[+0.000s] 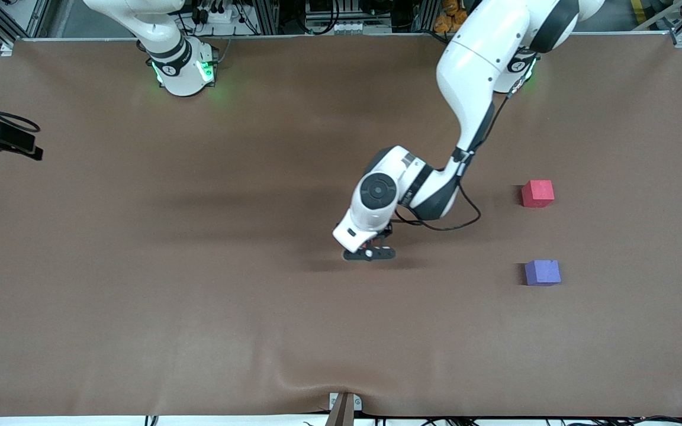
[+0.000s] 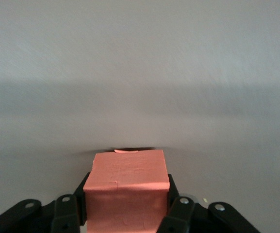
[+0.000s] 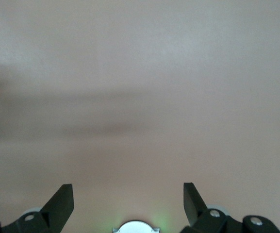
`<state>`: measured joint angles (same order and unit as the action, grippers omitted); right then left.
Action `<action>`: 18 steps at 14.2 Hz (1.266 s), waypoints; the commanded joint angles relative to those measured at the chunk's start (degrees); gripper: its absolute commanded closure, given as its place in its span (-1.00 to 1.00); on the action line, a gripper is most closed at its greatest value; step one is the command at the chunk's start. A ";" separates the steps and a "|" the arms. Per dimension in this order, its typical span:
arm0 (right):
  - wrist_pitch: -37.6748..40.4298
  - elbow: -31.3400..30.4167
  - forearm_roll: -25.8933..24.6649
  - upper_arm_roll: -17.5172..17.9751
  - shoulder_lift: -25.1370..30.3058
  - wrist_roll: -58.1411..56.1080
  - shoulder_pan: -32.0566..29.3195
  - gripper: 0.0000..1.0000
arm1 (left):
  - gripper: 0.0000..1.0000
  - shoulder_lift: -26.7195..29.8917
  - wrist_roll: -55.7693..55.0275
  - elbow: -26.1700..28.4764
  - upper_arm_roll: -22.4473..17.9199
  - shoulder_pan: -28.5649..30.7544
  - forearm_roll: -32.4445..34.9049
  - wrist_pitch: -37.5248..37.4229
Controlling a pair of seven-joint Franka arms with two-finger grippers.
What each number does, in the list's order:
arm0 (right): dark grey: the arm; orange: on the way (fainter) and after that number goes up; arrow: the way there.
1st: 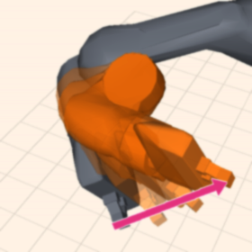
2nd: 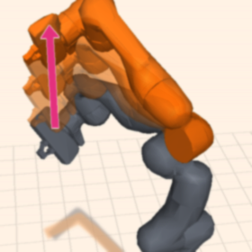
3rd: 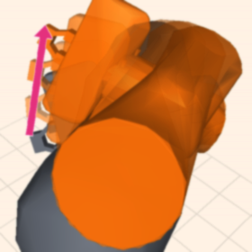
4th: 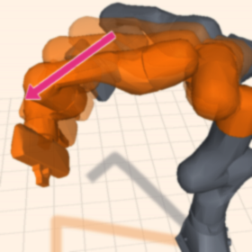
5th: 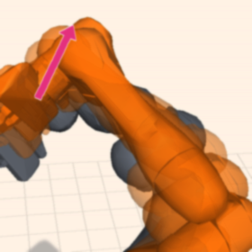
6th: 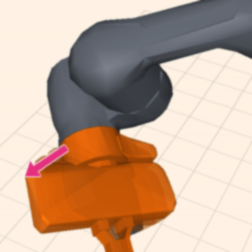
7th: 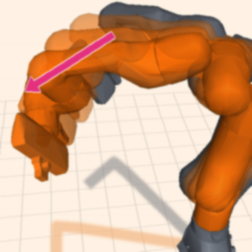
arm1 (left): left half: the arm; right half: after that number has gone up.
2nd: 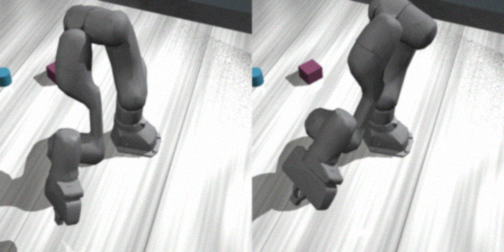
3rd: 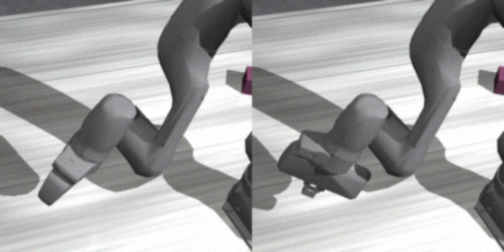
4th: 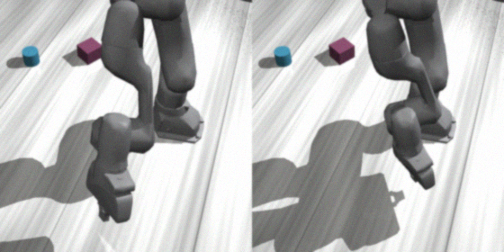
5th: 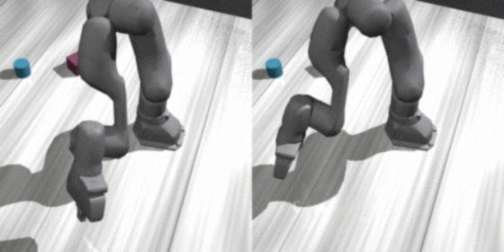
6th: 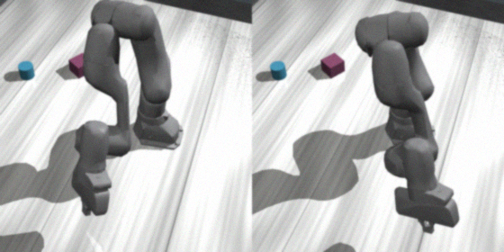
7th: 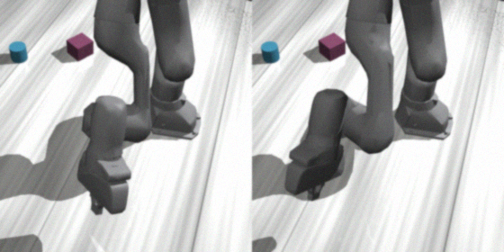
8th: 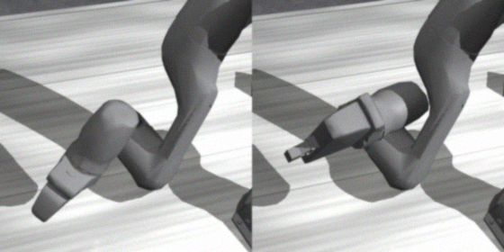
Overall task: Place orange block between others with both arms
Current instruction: 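Carry the orange cube with the left gripper toward the pink cube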
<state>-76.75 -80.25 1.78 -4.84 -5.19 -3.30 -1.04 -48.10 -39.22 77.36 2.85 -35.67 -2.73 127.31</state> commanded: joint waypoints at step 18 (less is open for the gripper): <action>-5.08 5.19 -1.32 1.58 -1.67 0.75 1.47 -1.00 | 1.00 27.62 41.92 37.94 0.67 38.39 6.25 2.57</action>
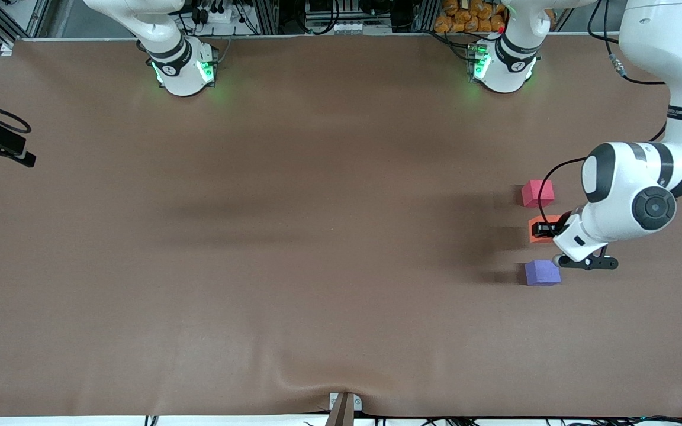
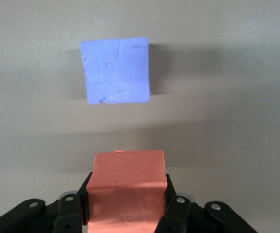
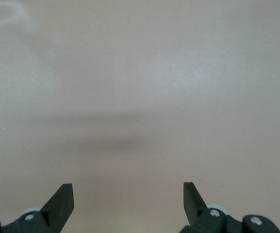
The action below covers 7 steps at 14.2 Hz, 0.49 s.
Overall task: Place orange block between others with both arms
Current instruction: 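Lower the orange cube between the pink and purple cubes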
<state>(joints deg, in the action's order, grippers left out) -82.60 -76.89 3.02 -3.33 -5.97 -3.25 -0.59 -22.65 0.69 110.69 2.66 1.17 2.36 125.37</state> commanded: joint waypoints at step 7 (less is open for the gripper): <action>1.38 1.65 -4.95 -0.10 -0.53 8.06 2.26 -1.00 | 1.00 -0.28 4.23 7.70 0.86 3.05 1.15 12.79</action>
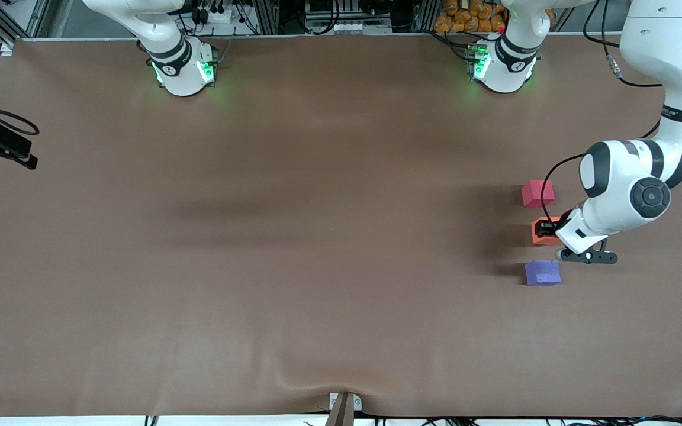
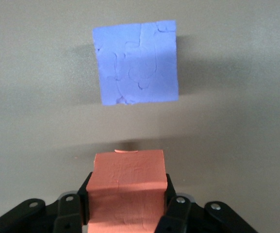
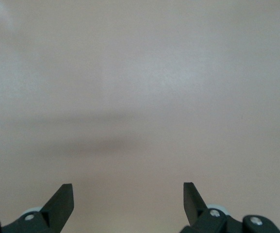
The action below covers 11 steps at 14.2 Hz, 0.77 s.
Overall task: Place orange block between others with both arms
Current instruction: 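Lower the orange cube between the pink and purple cubes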
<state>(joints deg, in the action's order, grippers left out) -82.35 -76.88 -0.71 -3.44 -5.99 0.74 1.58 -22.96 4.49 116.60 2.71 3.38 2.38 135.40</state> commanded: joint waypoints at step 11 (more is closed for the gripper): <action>0.61 1.56 -1.40 -0.16 -0.42 -1.52 -0.17 -1.00 | 0.89 -2.35 0.43 1.35 0.90 0.83 1.22 4.87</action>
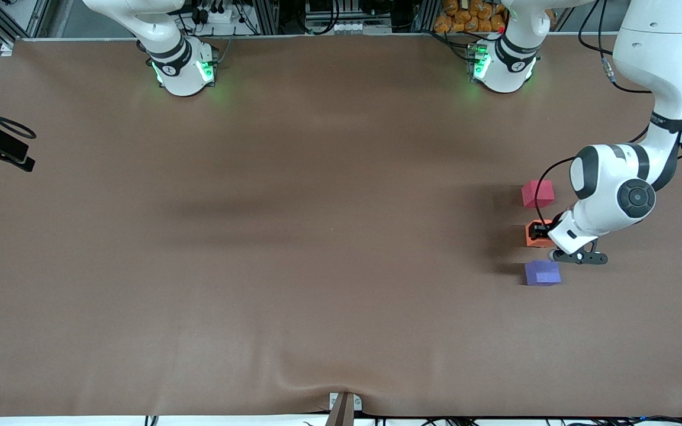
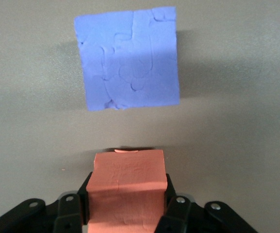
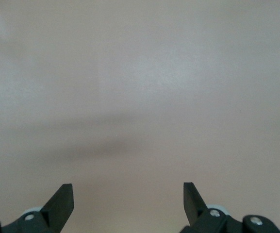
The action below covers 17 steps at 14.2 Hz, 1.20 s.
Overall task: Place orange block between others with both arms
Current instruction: 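Lower the orange cube between the pink and purple cubes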
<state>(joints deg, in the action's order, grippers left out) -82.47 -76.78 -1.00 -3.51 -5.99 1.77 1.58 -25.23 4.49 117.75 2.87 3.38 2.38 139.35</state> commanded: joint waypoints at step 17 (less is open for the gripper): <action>1.17 -3.11 -0.41 -0.27 4.32 -6.96 -2.99 -1.00 | -1.00 8.43 -0.62 -2.43 1.35 0.39 1.05 -2.58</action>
<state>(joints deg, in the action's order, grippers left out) -80.90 -78.46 -1.01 -4.37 -3.09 -4.49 -0.94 -22.16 4.49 115.23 3.31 3.32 2.38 139.82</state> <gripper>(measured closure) 0.000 0.000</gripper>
